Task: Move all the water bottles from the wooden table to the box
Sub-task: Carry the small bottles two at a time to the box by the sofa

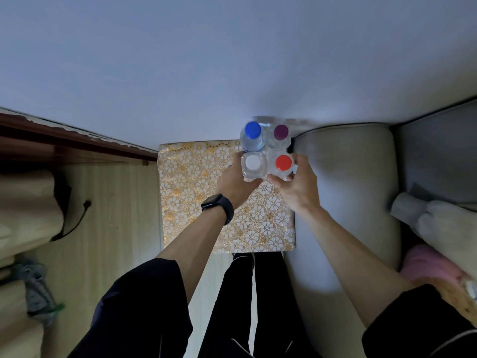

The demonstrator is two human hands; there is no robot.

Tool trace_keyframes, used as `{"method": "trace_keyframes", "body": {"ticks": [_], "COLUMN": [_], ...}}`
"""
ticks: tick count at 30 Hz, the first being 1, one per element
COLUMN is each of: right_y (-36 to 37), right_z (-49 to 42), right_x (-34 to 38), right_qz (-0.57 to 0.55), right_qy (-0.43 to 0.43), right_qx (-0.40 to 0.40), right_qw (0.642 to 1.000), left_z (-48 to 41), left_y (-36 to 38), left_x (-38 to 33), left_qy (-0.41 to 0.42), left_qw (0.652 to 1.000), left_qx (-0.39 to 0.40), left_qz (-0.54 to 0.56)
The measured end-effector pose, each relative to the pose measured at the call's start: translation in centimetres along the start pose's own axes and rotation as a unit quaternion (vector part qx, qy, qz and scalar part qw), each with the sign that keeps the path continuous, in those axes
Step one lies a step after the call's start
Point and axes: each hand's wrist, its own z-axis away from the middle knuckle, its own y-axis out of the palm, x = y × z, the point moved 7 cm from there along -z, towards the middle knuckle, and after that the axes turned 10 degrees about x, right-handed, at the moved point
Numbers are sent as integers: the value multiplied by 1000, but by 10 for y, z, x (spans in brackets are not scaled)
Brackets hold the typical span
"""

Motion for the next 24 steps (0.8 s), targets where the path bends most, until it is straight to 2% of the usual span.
{"method": "trace_keyframes", "body": {"ticks": [10, 15, 18, 21, 24], "right_y": [-5, -14, -22, -32, -46], "right_z": [12, 41, 76, 126, 178], "right_x": [11, 29, 51, 92, 146], "right_qz": [60, 75, 134, 202, 240], "right_qy": [13, 27, 49, 21, -42], "right_qx": [49, 68, 98, 120, 96], "right_qw": [997, 994, 985, 972, 965], "left_z": [8, 38, 69, 111, 163], "left_y": [0, -14, -26, -47, -76], "left_x": [-6, -15, -23, -46, -73], "left_qy": [-8, -15, -26, 2, 52], "left_qw": [999, 999, 998, 993, 985], "left_qx": [21, 25, 37, 37, 19], "left_qz": [-40, -41, -49, -115, -165]}}
